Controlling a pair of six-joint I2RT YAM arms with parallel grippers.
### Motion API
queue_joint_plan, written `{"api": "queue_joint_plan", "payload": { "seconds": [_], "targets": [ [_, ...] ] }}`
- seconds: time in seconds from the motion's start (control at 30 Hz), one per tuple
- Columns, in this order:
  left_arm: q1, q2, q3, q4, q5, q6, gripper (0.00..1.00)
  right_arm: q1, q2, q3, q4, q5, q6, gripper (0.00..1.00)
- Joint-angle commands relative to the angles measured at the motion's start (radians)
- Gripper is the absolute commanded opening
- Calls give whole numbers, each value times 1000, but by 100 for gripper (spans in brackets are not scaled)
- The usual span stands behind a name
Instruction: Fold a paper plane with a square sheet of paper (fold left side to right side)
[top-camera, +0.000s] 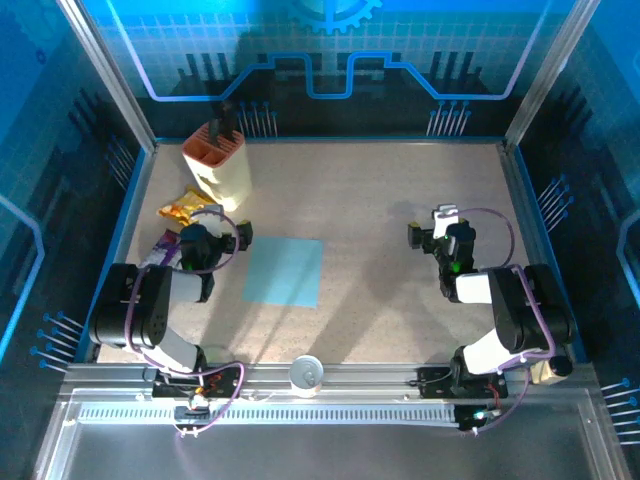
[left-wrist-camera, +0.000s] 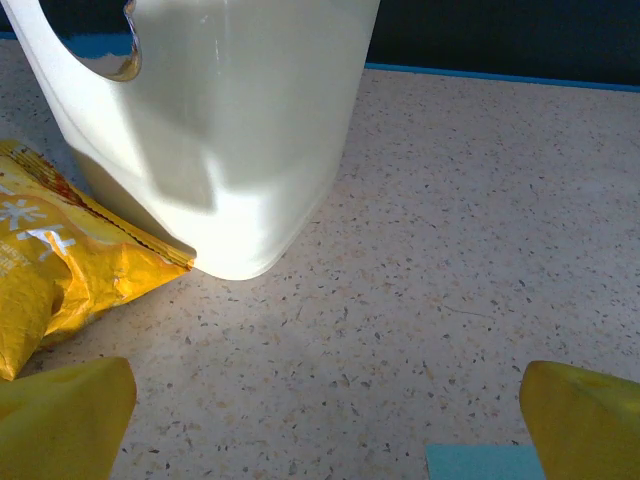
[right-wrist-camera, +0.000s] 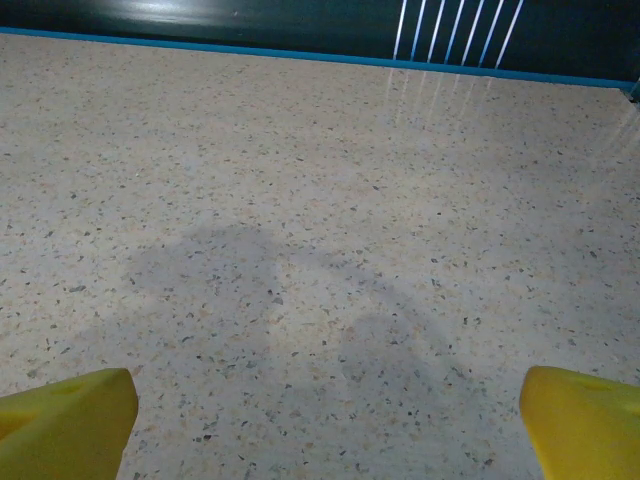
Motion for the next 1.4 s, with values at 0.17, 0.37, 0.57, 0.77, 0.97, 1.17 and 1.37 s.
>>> {"api": "queue_joint_plan", "payload": {
  "seconds": [0.17,0.37,0.57,0.77,0.97,1.17,1.37],
  "targets": [
    [7,0,6,3,0,5,100,10,4,16,30,11,-11,99],
    [7,-1,7,2,-1,6,100,10,4,17,30,11,-10,99],
    [7,-1,8,1,-2,6,100,10,4,16,29,11,-10,99],
    [7,0,8,0,-2,6,100,10,3,17,29,9,-10,99],
    [8,-83,-33,16,2,8,100,14,-158,41,-166,102,30,99],
    [9,-406,29,-381,-51,-97,100,7,-439,96,-516,-15,135,99],
    [15,-496,228,-844,106,-330,100,22,-584,206,-852,-256,326,99]
  ]
}}
